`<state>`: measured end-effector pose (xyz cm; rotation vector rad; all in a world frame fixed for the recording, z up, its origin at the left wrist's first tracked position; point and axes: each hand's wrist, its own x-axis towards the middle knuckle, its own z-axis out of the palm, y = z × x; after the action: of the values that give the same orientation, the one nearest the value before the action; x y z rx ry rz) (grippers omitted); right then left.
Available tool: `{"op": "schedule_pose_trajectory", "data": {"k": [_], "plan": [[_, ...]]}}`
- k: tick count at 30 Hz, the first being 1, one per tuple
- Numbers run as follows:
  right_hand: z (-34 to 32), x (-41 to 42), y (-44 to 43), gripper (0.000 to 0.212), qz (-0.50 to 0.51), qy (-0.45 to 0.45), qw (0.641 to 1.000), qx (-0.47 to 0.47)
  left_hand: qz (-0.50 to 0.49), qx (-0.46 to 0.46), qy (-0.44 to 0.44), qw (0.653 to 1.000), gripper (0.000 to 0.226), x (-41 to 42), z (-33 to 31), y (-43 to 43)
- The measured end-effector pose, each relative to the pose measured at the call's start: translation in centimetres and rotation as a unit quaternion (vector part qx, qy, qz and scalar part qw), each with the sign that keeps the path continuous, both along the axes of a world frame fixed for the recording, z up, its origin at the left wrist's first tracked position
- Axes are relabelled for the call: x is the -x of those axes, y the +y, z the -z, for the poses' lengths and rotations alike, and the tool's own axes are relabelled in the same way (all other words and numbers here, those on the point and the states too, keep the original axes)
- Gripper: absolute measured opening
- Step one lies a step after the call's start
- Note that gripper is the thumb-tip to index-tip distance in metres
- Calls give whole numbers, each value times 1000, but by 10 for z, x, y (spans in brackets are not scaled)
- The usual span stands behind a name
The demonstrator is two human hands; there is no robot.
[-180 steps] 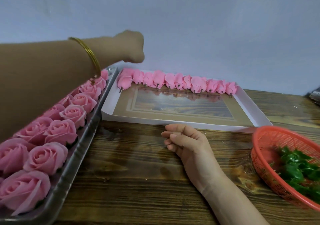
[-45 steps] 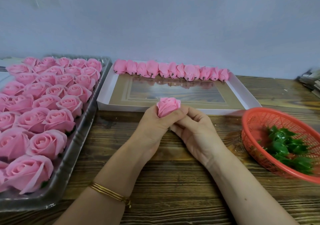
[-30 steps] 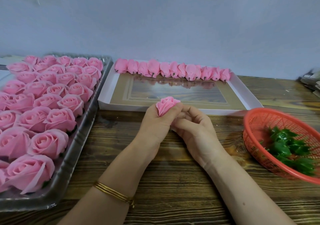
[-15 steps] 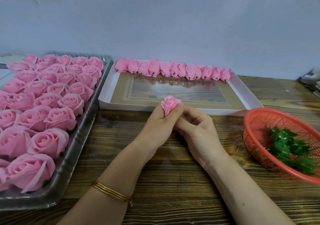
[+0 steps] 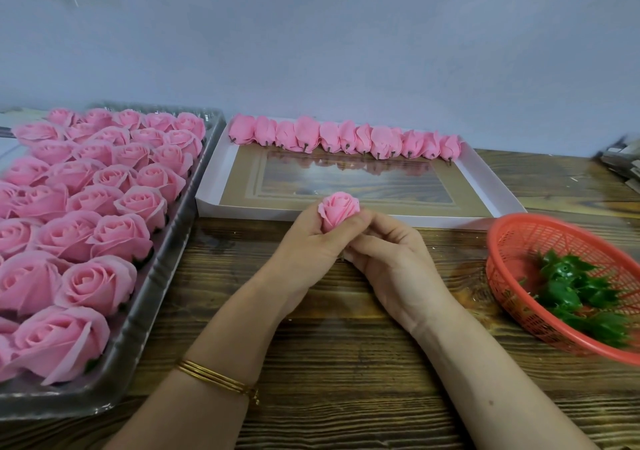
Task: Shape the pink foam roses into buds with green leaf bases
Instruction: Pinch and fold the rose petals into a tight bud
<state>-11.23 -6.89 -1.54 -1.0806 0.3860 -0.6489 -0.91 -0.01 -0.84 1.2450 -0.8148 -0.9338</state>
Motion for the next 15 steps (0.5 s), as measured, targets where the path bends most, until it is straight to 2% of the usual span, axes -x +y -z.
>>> {"op": "schedule_pose_trajectory", "data": {"k": [4, 11, 15], "plan": [[2, 0, 1, 37, 7, 0, 1000, 4, 6, 15, -20, 1000, 13, 0, -1, 0], [5, -4, 3, 45, 50, 6, 998, 25, -45, 33, -29, 998, 12, 5, 3, -5], [6, -3, 3, 42, 73, 19, 996, 43, -63, 38, -11, 997, 12, 5, 4, -6]]}}
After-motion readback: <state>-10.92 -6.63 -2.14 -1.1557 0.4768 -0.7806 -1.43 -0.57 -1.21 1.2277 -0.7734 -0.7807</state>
